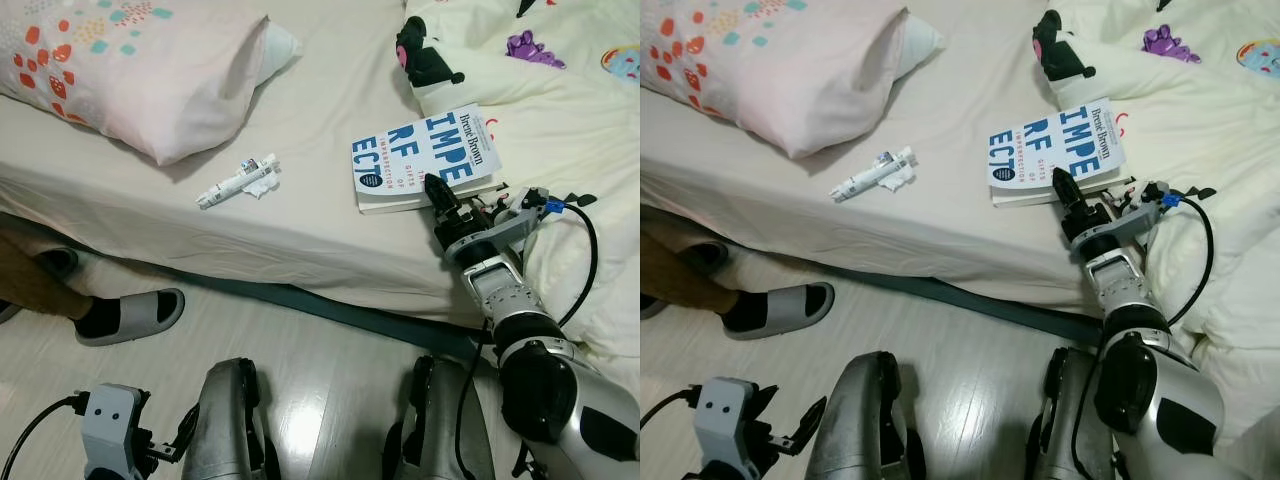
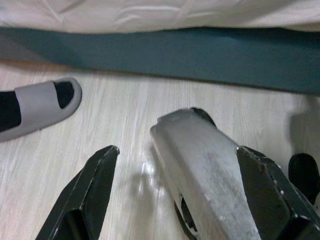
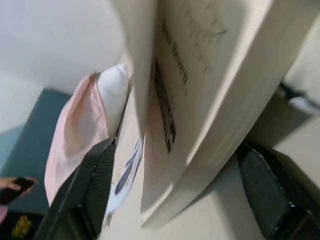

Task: Clean up the room

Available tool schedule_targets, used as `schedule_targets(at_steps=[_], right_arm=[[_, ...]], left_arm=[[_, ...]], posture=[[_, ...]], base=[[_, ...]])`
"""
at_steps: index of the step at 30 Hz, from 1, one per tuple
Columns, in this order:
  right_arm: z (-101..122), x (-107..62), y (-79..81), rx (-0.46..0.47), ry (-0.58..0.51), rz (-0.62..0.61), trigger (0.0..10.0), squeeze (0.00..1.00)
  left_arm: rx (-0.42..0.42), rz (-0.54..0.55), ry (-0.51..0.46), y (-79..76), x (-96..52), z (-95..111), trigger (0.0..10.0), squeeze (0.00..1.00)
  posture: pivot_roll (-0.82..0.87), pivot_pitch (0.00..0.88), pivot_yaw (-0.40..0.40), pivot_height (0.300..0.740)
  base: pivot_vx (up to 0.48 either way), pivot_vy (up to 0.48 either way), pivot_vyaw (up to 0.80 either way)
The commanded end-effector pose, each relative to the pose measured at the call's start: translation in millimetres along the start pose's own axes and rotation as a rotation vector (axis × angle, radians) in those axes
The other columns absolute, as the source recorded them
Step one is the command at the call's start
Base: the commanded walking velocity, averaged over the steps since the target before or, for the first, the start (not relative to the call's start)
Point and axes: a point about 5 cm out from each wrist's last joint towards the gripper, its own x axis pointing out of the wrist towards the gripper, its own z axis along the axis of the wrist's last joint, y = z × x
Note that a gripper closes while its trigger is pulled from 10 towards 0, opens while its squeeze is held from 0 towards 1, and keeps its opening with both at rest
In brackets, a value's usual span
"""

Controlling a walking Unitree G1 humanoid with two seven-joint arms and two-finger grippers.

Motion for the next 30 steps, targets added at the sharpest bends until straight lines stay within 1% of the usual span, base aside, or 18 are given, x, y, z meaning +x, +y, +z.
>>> schedule_targets(at_steps=[1, 2, 10, 12, 15, 17, 18, 19, 20, 21, 22, 23, 25, 26, 27, 28, 29, 30], right_arm=[[5.5, -1.3, -3.2, 0.011, -0.032, -0.033, 2.8, 0.00], [9.1, 0.7, -0.8, 0.013, -0.046, -0.024, 0.0, 0.00], [18.6, 6.0, 5.6, -0.009, -0.061, -0.013, 0.0, 0.00], [19.6, 5.7, 5.3, -0.016, -0.060, -0.012, 0.0, 0.00], [19.9, 5.8, 5.8, -0.022, -0.057, -0.006, 0.0, 0.00], [19.2, 8.7, 11.4, -0.029, -0.045, 0.043, 0.0, 0.00], [19.2, 8.7, 11.4, -0.029, -0.045, 0.043, 0.0, 0.00], [18.6, 10.1, 14.0, -0.030, -0.039, 0.064, 0.0, 0.00], [18.6, 10.1, 14.0, -0.030, -0.039, 0.064, 0.0, 0.00], [14.5, 13.3, 21.1, -0.027, -0.020, 0.125, 0.0, 0.00], [11.6, 15.3, 25.9, -0.024, -0.007, 0.167, 0.0, 0.00], [9.8, 16.4, 28.8, -0.022, 0.000, 0.191, 0.0, 0.00], [1.8, 20.2, 42.0, -0.012, 0.031, 0.308, 0.0, 0.00], [1.8, 20.2, 42.0, -0.012, 0.031, 0.308, 0.0, 0.00], [-3.2, 21.9, 53.5, -0.003, 0.050, 0.410, 0.0, 0.00], [-3.2, 21.9, 53.5, -0.003, 0.050, 0.410, 0.0, 0.00], [-3.8, 22.1, 58.5, -0.006, 0.054, 0.448, 0.0, 0.00], [-3.8, 22.1, 58.5, -0.006, 0.054, 0.448, 0.0, 0.00]], left_arm=[[-0.006, 0.010, 0.050, 3.6, -7.7, -8.1, 10.0, 0.00], [-0.006, 0.010, 0.051, 3.7, -7.2, -8.2, 10.0, 0.00], [-0.012, 0.015, 0.046, 1.8, -3.2, -6.8, 10.0, 0.00], [-0.015, 0.022, 0.029, 2.1, 3.0, -3.3, 10.0, 0.00], [-0.015, 0.032, 0.017, 4.3, 6.6, -0.9, 10.0, 0.00], [-0.006, 0.092, -0.037, 19.6, 20.4, 13.4, 10.0, 0.00], [-0.006, 0.092, -0.037, 19.6, 20.4, 13.4, 10.0, 0.00], [-0.003, 0.119, -0.059, 26.1, 25.4, 19.8, 10.0, 0.00], [-0.003, 0.119, -0.059, 26.1, 25.4, 19.8, 10.0, 0.00], [0.012, 0.183, -0.115, 41.4, 36.9, 36.3, 10.0, 0.00], [0.020, 0.226, -0.154, 51.2, 43.8, 47.9, 10.0, 0.00], [0.025, 0.251, -0.177, 56.7, 47.7, 55.1, 10.0, 0.00], [0.027, 0.328, -0.277, 75.2, 62.1, 86.2, 10.0, 0.00], [0.027, 0.328, -0.277, 75.2, 62.1, 86.2, 10.0, 0.00], [0.018, 0.368, -0.370, 85.9, 72.9, 115.4, 10.0, 0.00], [0.018, 0.368, -0.370, 85.9, 72.9, 115.4, 10.0, 0.00], [0.005, 0.373, -0.406, 88.3, 75.6, 126.2, 10.0, 0.00], [0.005, 0.373, -0.406, 88.3, 75.6, 126.2, 10.0, 0.00]], posture=[[0.31, 0.450, 0.073, 0.512], [0.31, 0.450, 0.072, 0.512], [0.30, 0.444, 0.066, 0.512], [0.29, 0.426, 0.060, 0.512], [0.29, 0.417, 0.057, 0.512], [0.27, 0.379, 0.046, 0.512], [0.27, 0.379, 0.046, 0.512], [0.27, 0.379, 0.046, 0.512], [0.27, 0.379, 0.046, 0.512], [0.25, 0.332, 0.034, 0.512], [0.25, 0.332, 0.034, 0.512], [0.25, 0.332, 0.034, 0.512], [0.22, 0.268, 0.024, 0.512], [0.22, 0.268, 0.024, 0.512], [0.20, 0.227, 0.021, 0.512], [0.20, 0.227, 0.021, 0.512], [0.20, 0.227, 0.021, 0.512], [0.20, 0.227, 0.021, 0.512]], base=[[0.000, 0.000, 0.00], [0.000, 0.000, 0.00], [0.000, 0.000, 0.00], [0.000, 0.000, 0.00], [0.000, 0.000, 0.00], [0.000, 0.000, 0.00], [0.000, 0.000, 0.00], [0.000, 0.000, 0.00], [0.000, 0.000, 0.00], [0.000, 0.000, 0.00], [0.000, 0.000, 0.00], [0.000, 0.000, 0.00], [0.000, 0.000, 0.00], [0.000, 0.000, 0.00], [0.000, 0.000, 0.00], [0.000, 0.000, 0.00], [0.000, 0.000, 0.00], [0.000, 0.000, 0.00]])
